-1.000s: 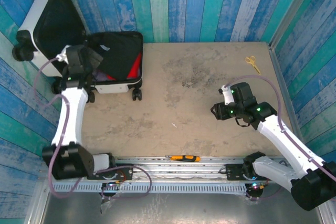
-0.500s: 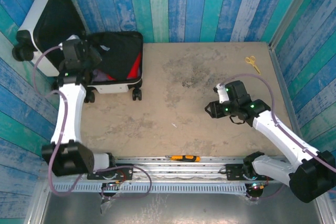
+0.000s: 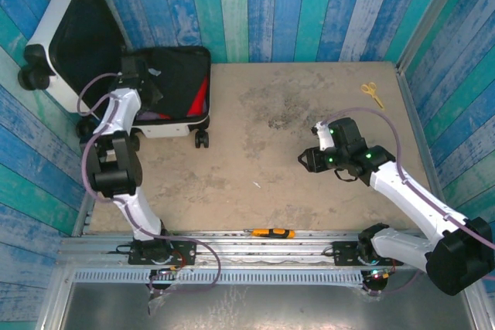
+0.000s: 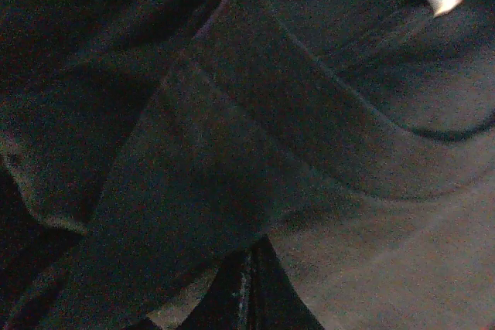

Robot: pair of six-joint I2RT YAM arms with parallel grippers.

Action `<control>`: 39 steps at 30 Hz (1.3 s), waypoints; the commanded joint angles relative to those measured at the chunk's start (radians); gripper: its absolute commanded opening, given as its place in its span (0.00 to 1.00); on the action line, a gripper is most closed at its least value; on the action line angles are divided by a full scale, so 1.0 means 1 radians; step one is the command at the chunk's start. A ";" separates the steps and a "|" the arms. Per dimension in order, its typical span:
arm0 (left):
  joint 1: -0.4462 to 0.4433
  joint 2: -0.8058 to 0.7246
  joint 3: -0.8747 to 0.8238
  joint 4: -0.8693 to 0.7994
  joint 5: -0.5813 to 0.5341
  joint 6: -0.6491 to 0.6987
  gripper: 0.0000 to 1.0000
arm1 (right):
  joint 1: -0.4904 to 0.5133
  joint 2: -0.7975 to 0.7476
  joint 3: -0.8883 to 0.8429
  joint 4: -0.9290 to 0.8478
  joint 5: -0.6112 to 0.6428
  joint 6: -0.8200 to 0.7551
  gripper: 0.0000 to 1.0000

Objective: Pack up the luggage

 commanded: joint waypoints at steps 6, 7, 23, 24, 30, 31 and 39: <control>0.007 -0.015 -0.052 -0.102 0.049 0.029 0.00 | 0.005 -0.045 -0.003 -0.020 0.036 -0.053 0.60; 0.005 -0.043 -0.060 -0.096 0.072 0.026 0.01 | 0.004 -0.044 -0.003 -0.019 0.038 -0.055 0.60; 0.009 -0.683 -0.239 0.168 0.003 0.140 0.76 | 0.004 0.020 0.038 0.020 0.028 -0.070 0.63; 0.007 -0.737 -0.277 0.213 -0.034 0.153 0.78 | 0.004 0.035 0.051 0.029 0.019 -0.066 0.63; 0.006 -0.877 -0.376 0.258 -0.095 0.130 0.82 | 0.005 0.220 0.200 0.202 -0.092 0.004 0.59; 0.007 -0.872 -0.386 0.248 -0.084 0.114 0.81 | 0.007 0.271 0.256 0.215 -0.111 0.015 0.57; 0.005 -0.745 -0.452 0.350 0.127 0.013 0.74 | 0.042 0.562 0.570 0.312 -0.214 0.070 0.49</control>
